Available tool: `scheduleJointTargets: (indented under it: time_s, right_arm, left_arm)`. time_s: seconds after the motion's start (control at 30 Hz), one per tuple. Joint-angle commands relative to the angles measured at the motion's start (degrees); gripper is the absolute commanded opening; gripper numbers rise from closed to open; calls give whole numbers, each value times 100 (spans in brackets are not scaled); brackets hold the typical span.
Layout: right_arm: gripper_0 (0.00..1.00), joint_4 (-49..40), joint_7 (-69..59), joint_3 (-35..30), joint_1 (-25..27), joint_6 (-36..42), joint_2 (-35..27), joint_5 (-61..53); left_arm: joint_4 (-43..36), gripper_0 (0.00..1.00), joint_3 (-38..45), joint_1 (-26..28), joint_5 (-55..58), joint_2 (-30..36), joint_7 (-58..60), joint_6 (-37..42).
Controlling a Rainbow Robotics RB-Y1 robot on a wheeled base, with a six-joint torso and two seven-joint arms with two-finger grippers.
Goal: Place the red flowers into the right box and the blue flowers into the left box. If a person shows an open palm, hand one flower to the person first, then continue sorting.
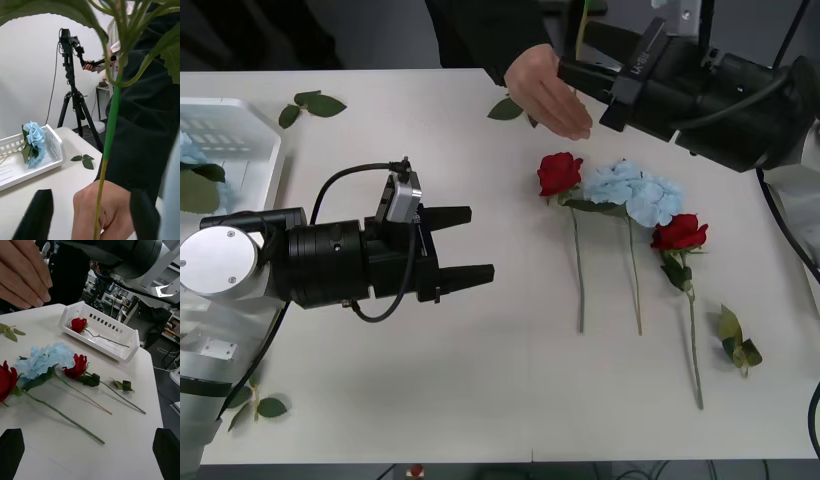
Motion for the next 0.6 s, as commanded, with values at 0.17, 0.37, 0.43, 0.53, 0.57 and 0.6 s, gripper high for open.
scheduleJointTargets:
  time_s: [0.17,0.37,0.43,0.53,0.57,0.6]
  right_arm:
    - [100,-177,40,-27,-6,16,-33,-147]
    - [100,-177,40,-660,170,948,-243,-33]
    - [100,-177,40,-985,205,1537,-270,90]
    - [100,-177,-493,-1425,231,2345,-314,389]
    - [100,-177,-704,-1539,231,2592,-340,512]
    - [100,-185,-1002,-1662,231,2873,-358,662]
  left_arm:
    - [-98,100,57,-159,53,120,-120,5]
    - [-98,100,57,-159,53,120,-120,14]
    - [-98,100,57,-159,61,120,-120,14]
    - [-98,100,66,-150,61,120,-120,5]
    - [-98,100,57,-159,61,120,-120,5]
    - [-98,100,57,-159,61,120,-120,14]
